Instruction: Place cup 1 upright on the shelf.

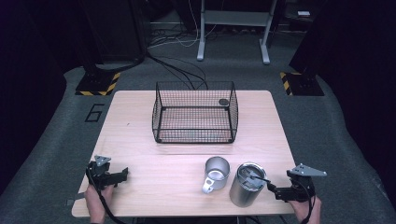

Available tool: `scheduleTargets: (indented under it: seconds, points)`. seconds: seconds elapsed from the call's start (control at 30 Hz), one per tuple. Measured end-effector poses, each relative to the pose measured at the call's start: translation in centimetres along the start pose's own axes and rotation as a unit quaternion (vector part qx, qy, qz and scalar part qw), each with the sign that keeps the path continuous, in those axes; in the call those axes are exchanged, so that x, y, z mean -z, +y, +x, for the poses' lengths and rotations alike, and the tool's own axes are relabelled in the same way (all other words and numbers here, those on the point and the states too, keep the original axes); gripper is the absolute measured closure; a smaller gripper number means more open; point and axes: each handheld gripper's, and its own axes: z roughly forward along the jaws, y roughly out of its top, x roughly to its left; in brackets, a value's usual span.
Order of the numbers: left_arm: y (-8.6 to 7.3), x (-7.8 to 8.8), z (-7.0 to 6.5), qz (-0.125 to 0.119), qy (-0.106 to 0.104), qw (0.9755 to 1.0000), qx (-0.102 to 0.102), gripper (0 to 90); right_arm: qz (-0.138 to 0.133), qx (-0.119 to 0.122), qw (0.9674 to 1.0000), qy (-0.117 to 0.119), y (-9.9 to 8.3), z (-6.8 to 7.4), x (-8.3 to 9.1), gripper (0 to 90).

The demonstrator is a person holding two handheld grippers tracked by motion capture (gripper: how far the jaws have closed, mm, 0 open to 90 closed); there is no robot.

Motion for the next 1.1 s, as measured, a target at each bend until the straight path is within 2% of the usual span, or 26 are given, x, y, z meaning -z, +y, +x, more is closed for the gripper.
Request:
scheduleTargets:
  seconds: [0.2,0.3,0.43,0.53,0.6,0.63,0.73,0.8,1.1]
  points:
    - [0.0,0.0,0.0,0.0,0.0,1.0,0.0,0.4,-0.014,0.016,0.9994,0.029,0.2,1.8,1.6,0.0]
    - [0.0,0.0,0.0,0.0,0.0,1.0,0.0,0.5,-0.015,0.025,0.999,0.033,0.3,2.7,2.0,0.0]
    - [0.0,0.0,0.0,0.001,0.0,1.0,0.001,0.5,-0.012,0.033,0.9985,0.043,0.3,3.1,2.3,0.0]
    - [0.0,0.0,0.0,0.002,0.0,1.0,0.001,0.5,-0.016,0.043,0.9975,0.054,0.7,4.0,2.8,0.0]
    - [0.0,0.0,0.0,0.001,0.0,1.0,0.001,0.5,-0.018,0.047,0.9971,0.057,0.8,4.3,2.8,0.0]
    - [0.0,0.0,0.0,0.001,0.0,1.0,0.001,0.5,-0.016,0.053,0.9962,0.067,1.0,4.7,3.0,0.0]
    - [0.0,0.0,0.0,0.002,0.0,1.0,0.001,0.5,-0.017,0.053,0.996,0.07,1.2,5.1,3.1,0.0]
    - [0.0,0.0,0.0,0.002,0.0,1.0,0.001,0.5,-0.013,0.062,0.9945,0.084,1.3,5.4,3.2,0.0]
    - [0.0,0.0,0.0,0.001,0.0,1.0,0.002,0.5,-0.027,0.078,0.991,0.105,2.2,6.8,3.1,0.0]
